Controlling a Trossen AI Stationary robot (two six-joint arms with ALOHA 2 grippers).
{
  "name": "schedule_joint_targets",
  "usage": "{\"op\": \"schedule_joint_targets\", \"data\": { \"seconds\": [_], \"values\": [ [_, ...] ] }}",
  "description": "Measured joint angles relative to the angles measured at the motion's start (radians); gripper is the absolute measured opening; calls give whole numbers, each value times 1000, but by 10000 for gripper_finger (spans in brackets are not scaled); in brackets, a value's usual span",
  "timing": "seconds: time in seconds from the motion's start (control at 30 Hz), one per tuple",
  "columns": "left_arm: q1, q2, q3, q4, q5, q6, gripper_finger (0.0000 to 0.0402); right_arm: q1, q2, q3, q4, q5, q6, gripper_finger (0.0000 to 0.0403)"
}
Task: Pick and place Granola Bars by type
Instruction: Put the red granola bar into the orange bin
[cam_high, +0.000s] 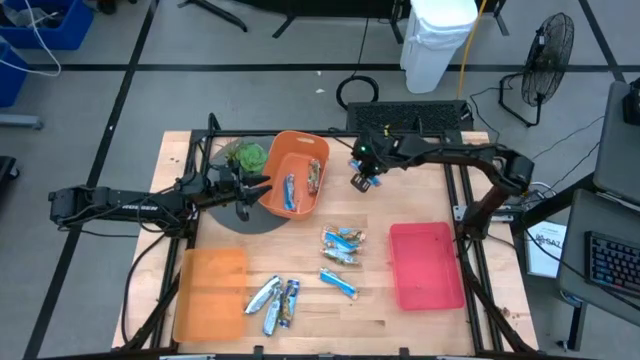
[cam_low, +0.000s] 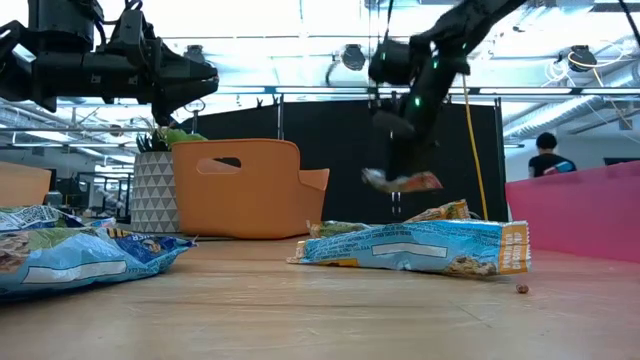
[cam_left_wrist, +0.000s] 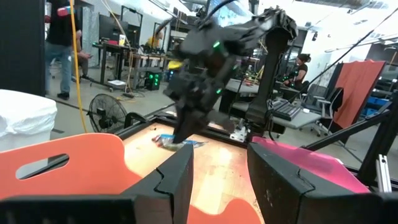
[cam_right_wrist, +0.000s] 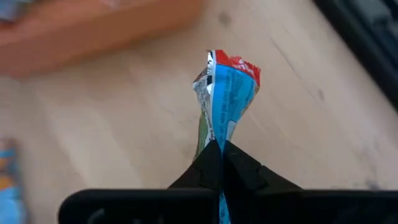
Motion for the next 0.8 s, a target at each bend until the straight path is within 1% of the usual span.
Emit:
{"op": "schedule_joint_targets", "data": {
  "seconds": [0.1, 0.2, 0.3, 0.37, 0.43, 0.57, 0.7, 0.8],
  "values": [
    [0, 0, 0, -7, 0, 0, 154, 54, -41, 0, 55, -40, -33, 1],
    [0, 0, 0, -12, 0, 0, 154, 106, -67, 0, 159, -107, -79, 1],
    [0, 0, 0, -12, 0, 0, 154, 139, -71, 0, 289, -223, -112, 1],
    [0, 0, 0, -12, 0, -3, 154, 148, -71, 0, 390, -313, -121, 0],
    [0, 0, 0, -7, 0, -7, 154, 149, -72, 1, 465, -378, -120, 0],
    [0, 0, 0, -4, 0, -14, 154, 128, -70, 52, 446, -389, -106, 0],
    [0, 0, 0, -4, 0, -15, 154, 103, -49, 158, 354, -387, -110, 0],
    [0, 0, 0, -3, 0, -15, 154, 91, -6, 260, 273, -388, -133, 0]
  ]
}}
